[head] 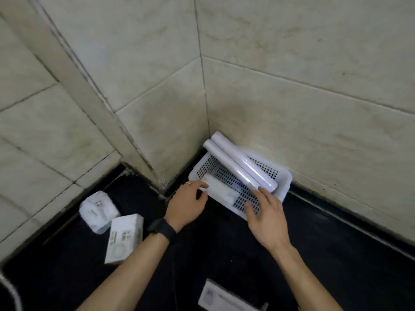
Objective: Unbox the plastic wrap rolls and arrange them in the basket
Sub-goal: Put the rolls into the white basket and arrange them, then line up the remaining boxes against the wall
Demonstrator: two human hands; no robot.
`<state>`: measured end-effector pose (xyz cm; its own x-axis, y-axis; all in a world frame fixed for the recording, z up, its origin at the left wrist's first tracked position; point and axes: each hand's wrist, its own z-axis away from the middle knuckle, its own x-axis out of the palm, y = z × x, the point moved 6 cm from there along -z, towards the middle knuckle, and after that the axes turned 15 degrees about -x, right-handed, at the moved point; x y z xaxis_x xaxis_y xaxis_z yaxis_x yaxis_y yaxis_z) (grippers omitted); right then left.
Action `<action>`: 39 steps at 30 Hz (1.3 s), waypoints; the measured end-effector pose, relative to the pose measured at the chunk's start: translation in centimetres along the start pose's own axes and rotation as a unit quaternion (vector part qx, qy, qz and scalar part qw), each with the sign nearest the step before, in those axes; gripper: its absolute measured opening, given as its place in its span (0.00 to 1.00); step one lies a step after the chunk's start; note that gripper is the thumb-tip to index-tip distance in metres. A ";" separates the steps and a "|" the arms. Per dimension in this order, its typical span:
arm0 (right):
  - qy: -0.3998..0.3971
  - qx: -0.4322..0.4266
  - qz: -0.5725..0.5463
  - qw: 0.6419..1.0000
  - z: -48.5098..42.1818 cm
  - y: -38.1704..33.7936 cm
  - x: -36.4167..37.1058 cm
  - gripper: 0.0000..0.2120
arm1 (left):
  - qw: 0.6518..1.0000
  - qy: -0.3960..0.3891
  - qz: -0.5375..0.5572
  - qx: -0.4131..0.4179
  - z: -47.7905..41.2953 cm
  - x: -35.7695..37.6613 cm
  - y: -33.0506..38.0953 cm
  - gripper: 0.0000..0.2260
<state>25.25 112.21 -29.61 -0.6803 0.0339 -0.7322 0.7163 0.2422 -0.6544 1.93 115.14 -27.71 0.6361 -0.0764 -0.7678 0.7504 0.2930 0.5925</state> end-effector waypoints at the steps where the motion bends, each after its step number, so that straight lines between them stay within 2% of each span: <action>1: -0.009 -0.020 -0.014 1.000 0.3 -1.7 0.8 0.20 | 1.000 0.018 -0.023 -0.005 1.3 -0.7 -1.5 0.12; 7: -0.107 -0.085 -0.067 0.988 3.2 -10.6 7.9 0.20 | 0.984 0.129 -0.025 -0.119 9.3 -5.1 -13.9 0.13; 10: -0.181 -0.089 -0.078 0.976 4.8 -13.8 12.2 0.24 | 0.966 0.151 -0.021 -0.207 12.0 -6.7 -20.8 0.16; 13: -0.234 -0.109 -0.044 0.965 6.4 -16.2 16.5 0.27 | 0.945 0.173 -0.012 -0.276 13.9 -7.4 -27.5 0.20; 15: -0.259 -0.112 -0.010 0.959 7.1 -17.6 19.3 0.27 | 0.938 0.147 -0.049 -0.309 14.5 -6.8 -31.5 0.24; 19: -0.317 -0.093 0.055 0.942 8.4 -20.2 25.3 0.32 | 0.924 0.024 -0.132 -0.357 14.9 -4.1 -37.9 0.30; 23: -0.327 -0.072 0.090 0.938 8.6 -22.4 30.3 0.40 | 0.928 0.000 -0.143 -0.343 15.3 -2.0 -40.6 0.32; 27: -0.295 -0.012 0.104 0.950 8.6 -23.6 33.0 0.46 | 0.931 0.002 -0.142 -0.336 15.5 -1.5 -41.6 0.31; 30: -0.264 0.022 0.107 0.958 8.2 -23.8 33.7 0.46 | 0.930 -0.009 -0.151 -0.335 15.3 -1.5 -41.8 0.31; 34: -0.275 0.053 0.113 0.953 6.6 -23.9 34.5 0.45 | 0.927 -0.027 -0.170 -0.332 15.0 -1.6 -41.7 0.32; 39: -0.284 0.088 0.018 0.955 5.0 -22.5 34.2 0.36 | 0.923 -0.049 -0.170 -0.340 14.5 -2.6 -41.3 0.33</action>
<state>-13.30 103.05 -40.86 -0.4969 -0.5048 -0.7059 0.7864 0.0822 -0.6123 -28.12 89.37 -46.64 0.4223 -0.3510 -0.8357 0.6447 0.7644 0.0047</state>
